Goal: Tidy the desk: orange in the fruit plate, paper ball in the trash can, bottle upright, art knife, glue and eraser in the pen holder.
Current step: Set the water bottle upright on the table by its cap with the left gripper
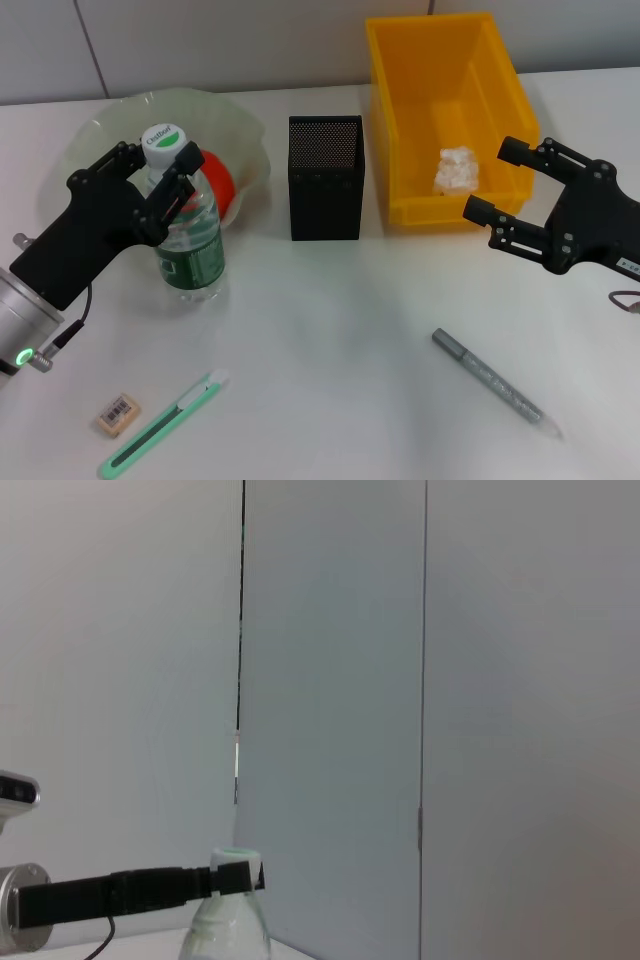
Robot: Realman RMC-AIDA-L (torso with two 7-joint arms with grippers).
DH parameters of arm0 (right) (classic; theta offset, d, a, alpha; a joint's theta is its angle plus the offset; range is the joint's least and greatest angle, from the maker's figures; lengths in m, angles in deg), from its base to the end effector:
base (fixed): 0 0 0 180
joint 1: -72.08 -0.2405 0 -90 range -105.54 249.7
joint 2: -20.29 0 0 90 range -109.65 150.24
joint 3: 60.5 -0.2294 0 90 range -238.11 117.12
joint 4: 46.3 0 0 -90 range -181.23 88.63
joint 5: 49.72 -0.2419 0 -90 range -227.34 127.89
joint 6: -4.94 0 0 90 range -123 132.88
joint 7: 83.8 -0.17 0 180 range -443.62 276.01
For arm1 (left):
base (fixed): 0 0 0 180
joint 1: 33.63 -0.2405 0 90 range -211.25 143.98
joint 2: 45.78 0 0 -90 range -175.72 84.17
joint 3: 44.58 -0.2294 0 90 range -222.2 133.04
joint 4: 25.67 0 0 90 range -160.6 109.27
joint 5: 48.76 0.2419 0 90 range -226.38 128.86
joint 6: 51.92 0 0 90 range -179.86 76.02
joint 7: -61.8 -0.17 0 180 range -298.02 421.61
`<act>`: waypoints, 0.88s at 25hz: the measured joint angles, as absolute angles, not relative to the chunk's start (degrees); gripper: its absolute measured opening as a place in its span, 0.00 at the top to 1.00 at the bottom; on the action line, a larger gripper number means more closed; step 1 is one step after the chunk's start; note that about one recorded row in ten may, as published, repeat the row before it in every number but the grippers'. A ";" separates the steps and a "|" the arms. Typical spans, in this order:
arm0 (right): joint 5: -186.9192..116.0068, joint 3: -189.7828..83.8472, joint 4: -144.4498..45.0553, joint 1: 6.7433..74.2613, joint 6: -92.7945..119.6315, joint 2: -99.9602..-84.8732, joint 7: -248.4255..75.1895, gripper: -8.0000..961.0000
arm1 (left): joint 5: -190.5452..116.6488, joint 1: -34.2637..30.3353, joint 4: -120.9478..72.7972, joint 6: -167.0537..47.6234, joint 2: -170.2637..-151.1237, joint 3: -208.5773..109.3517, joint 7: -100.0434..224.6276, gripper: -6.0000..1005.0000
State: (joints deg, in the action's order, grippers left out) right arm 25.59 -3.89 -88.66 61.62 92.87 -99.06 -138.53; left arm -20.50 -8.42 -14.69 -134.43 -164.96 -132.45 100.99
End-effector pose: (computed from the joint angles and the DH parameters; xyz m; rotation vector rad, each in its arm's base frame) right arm 0.2689 0.3105 0.0283 -2.2956 0.2491 0.9767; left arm -0.2470 0.3361 -0.0472 -2.0974 -0.4854 -1.1850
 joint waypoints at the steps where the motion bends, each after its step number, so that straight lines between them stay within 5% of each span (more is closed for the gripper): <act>1: 25.59 -3.89 -88.66 61.62 92.87 -99.06 -138.53 0.20 | -20.50 -8.42 -14.69 -134.43 -164.96 -132.45 100.99 0.47; 22: 25.59 -3.89 -89.12 61.62 93.27 -99.06 -139.08 0.20 | -20.75 -7.98 -15.38 -131.23 -164.96 -132.38 99.50 0.46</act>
State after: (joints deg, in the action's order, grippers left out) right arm 25.59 -3.89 -89.12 61.62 93.27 -99.06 -139.08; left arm -20.75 -7.98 -15.38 -131.23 -164.96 -132.38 99.50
